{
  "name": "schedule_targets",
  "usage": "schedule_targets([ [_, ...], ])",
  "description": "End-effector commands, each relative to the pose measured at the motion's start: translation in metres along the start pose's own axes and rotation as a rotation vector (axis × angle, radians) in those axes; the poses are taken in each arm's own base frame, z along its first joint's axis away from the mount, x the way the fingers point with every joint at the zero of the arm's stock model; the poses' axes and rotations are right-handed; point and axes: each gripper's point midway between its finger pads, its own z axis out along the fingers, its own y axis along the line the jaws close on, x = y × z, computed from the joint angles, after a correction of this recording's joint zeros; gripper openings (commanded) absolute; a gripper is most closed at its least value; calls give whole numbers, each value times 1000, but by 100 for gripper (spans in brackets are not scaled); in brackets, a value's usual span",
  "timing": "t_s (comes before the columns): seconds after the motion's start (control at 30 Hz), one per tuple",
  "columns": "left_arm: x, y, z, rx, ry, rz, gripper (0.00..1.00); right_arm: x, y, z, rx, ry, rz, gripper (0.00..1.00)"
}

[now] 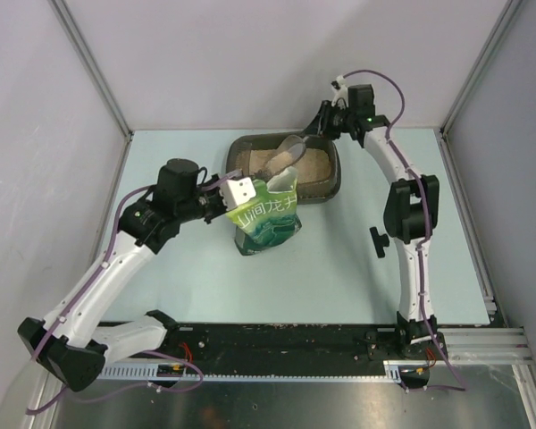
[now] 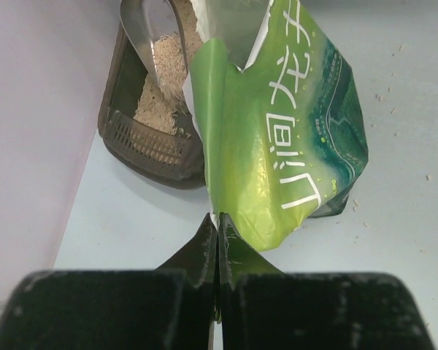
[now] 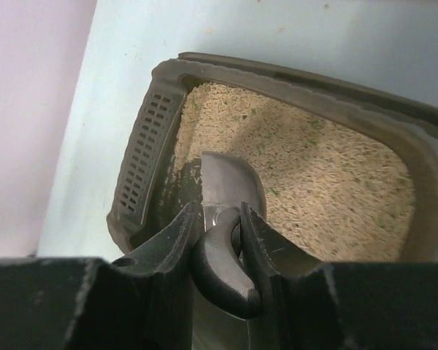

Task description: Fill the litter box with clean litter

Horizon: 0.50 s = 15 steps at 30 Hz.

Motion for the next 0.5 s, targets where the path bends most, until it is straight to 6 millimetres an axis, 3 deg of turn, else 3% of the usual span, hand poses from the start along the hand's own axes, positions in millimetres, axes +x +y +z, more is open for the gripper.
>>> schedule_targets([
  [0.0,-34,8,-5,22,-113,-37,0,-72,41,-81,42,-181,-272,0],
  [0.03,-39,9,-3,32,-125,-43,0,-73,52,-92,42,-183,-320,0],
  [0.1,-42,10,2,45,-130,-50,0,-61,56,-95,54,-151,-391,0],
  [0.13,-45,11,2,45,-139,-54,0,-51,66,-92,53,-122,-499,0],
  [0.17,-48,11,2,53,-152,-58,0,-52,82,-101,56,-134,-571,0],
  [0.23,-57,13,2,59,-175,-79,0,-45,85,-102,134,-123,-761,0],
  [0.27,-61,13,1,65,-190,-87,0,-52,105,-116,181,-169,-833,0],
  [0.3,-63,14,2,66,-196,-94,0,-49,107,-118,199,-174,-858,0],
  [0.47,-68,18,4,56,-209,-145,0,-74,147,-166,233,-286,-917,0],
])
